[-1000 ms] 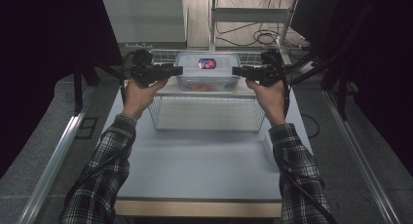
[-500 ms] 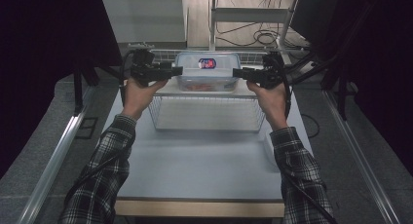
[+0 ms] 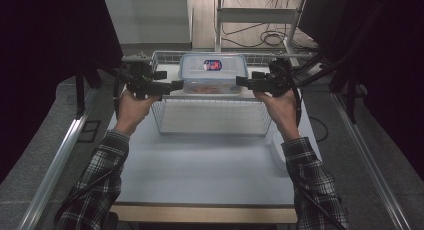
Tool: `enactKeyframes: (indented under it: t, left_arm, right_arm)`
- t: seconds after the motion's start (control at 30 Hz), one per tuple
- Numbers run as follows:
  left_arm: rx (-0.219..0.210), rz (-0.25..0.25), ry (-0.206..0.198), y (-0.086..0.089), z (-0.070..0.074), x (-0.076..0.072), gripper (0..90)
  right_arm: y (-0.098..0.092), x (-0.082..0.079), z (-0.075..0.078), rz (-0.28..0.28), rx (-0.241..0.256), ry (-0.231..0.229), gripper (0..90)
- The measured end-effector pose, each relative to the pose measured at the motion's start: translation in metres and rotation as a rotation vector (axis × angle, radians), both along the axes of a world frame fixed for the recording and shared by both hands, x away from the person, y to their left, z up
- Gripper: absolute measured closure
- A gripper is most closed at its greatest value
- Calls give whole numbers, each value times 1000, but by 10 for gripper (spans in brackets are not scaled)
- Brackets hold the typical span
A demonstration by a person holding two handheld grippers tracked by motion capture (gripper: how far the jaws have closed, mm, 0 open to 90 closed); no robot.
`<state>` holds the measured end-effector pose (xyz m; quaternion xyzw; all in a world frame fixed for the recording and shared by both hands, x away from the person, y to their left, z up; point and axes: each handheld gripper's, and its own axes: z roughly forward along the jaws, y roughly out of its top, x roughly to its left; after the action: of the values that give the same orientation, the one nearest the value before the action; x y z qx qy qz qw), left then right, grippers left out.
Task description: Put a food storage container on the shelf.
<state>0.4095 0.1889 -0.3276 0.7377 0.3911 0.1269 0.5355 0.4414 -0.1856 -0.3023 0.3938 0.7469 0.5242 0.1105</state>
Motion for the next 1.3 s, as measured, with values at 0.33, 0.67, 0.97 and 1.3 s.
enactKeyframes:
  t: [0.33,0.67,0.97,1.3]
  left_arm:
    - [28,-16,-62,-2,-8,-27,57]
    - [56,-65,-50,-4,-28,-53,24]
    - [81,-79,-63,-6,-57,-80,20]
    - [128,-86,-73,-11,-78,-105,21]
  right_arm:
    - [-3,-18,-8,32,-34,-48,129]
    - [-6,-43,-19,69,-56,-88,73]
    - [-11,-65,-41,95,-90,-98,55]
    - [-12,-91,-64,114,-126,-115,40]
